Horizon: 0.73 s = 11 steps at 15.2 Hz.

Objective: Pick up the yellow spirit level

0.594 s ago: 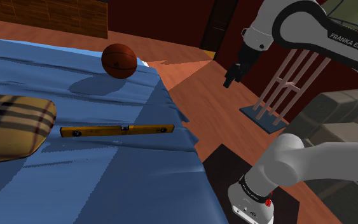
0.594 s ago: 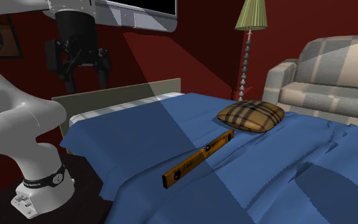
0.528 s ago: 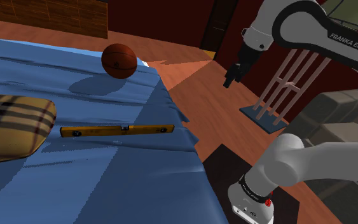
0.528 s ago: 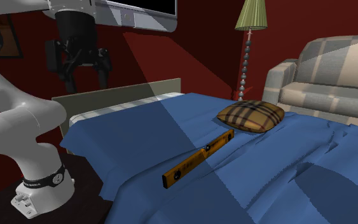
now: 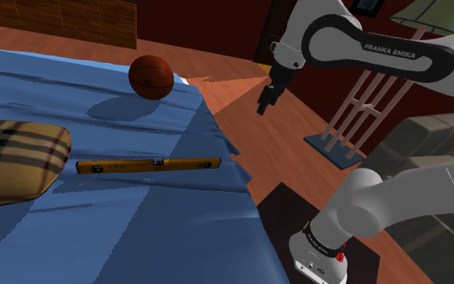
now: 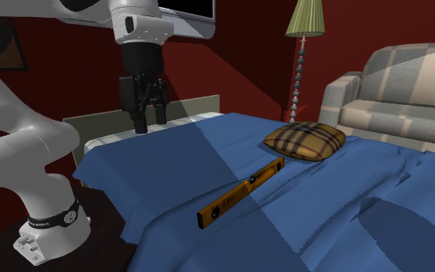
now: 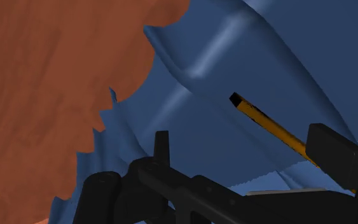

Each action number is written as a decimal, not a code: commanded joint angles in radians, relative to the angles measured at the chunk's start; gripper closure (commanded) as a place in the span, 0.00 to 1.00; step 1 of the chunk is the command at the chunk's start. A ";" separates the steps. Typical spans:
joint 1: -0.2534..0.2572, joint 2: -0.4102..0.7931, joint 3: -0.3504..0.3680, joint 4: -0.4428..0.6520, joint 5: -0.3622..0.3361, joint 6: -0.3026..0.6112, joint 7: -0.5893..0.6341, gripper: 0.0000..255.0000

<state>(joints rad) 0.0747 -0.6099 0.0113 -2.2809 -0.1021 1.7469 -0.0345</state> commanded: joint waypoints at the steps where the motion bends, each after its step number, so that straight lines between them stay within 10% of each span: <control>1: 0.018 0.064 0.005 0.006 0.001 0.051 -0.028 0.00; 11: 0.093 0.396 0.045 0.132 -0.004 0.222 -0.161 0.00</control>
<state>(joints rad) 0.1617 -0.2474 0.0535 -2.1602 -0.1051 1.9502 -0.1790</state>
